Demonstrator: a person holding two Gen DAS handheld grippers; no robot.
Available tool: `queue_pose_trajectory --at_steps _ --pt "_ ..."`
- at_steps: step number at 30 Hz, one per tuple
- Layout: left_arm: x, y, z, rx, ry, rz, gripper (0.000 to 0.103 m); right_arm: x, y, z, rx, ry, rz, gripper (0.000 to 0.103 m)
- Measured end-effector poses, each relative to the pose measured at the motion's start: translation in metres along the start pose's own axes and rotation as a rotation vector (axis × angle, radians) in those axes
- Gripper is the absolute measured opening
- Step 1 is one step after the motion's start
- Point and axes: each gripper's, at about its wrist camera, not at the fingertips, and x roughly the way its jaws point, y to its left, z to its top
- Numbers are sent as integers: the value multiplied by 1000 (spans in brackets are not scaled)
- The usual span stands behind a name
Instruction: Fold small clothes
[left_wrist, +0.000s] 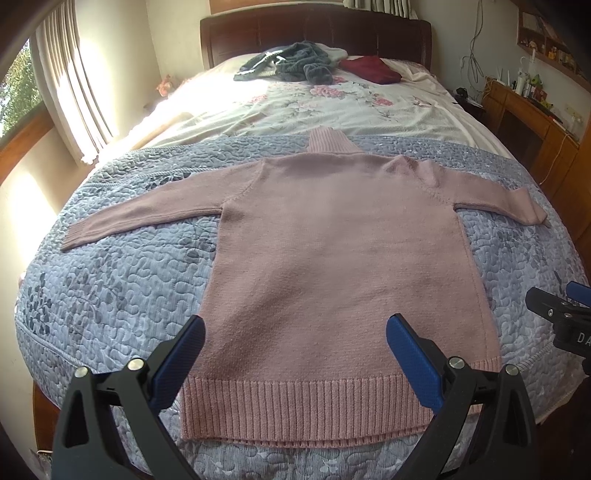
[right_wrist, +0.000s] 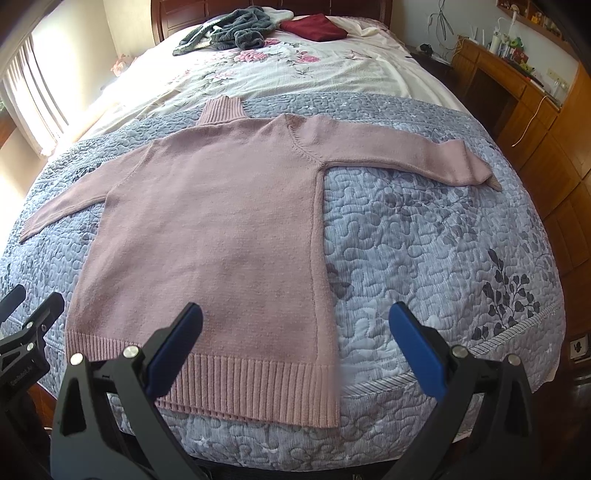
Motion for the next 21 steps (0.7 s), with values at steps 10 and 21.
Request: queue_pose_trajectory --at_steps 10,21 --pt "2 2 -1 0 5 0 99 4 2 0 -3 4 2 100" --pt "2 6 -2 2 3 5 99 3 1 1 -4 0 2 100"
